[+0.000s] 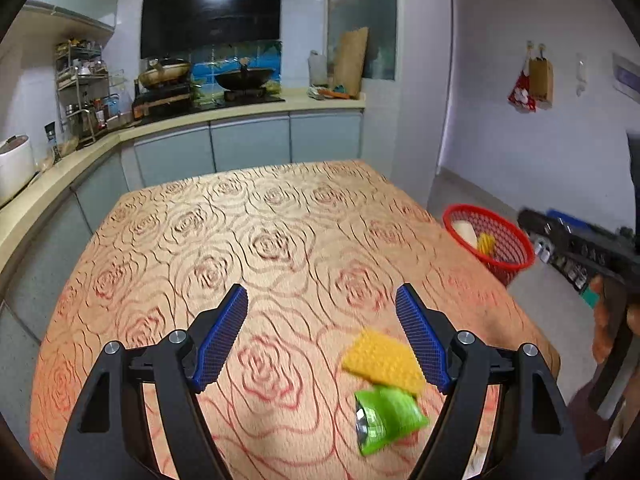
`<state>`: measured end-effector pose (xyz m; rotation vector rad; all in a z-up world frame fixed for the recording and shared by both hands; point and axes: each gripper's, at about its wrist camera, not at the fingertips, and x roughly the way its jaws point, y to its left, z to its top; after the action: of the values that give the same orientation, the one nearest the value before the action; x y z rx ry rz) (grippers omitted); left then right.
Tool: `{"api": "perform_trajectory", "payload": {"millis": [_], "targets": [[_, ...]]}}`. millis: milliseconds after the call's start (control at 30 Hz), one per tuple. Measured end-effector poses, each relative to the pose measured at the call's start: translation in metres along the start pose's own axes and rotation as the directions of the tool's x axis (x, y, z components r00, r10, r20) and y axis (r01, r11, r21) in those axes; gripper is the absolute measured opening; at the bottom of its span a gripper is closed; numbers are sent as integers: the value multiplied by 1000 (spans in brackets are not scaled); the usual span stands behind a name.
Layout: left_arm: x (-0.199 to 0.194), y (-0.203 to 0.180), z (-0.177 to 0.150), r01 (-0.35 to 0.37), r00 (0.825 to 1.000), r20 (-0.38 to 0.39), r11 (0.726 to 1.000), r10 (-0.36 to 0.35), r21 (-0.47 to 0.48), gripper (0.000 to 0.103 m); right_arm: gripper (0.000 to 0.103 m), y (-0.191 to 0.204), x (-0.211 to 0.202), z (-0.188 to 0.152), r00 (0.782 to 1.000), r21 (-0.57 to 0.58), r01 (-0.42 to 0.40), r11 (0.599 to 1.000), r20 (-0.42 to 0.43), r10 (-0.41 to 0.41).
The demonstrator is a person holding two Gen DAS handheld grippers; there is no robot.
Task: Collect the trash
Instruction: 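Reach the left gripper to the green snack packet and grasp it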
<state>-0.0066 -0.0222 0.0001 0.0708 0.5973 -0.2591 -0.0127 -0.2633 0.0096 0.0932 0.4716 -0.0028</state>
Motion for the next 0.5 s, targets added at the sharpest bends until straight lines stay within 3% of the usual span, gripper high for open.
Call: {"api": "perform_trajectory", "payload": {"millis": [300,500], "targets": [[3,-28,-55,79,993,-92,997,-76,26,76,67,12,-12,-14,1000,-21,-14,1000,3,15],[13,-42,-69,116,984,-138,993,-110,38,76,67,17,-20,-19,1000,-27,-25,999,13,25]]}}
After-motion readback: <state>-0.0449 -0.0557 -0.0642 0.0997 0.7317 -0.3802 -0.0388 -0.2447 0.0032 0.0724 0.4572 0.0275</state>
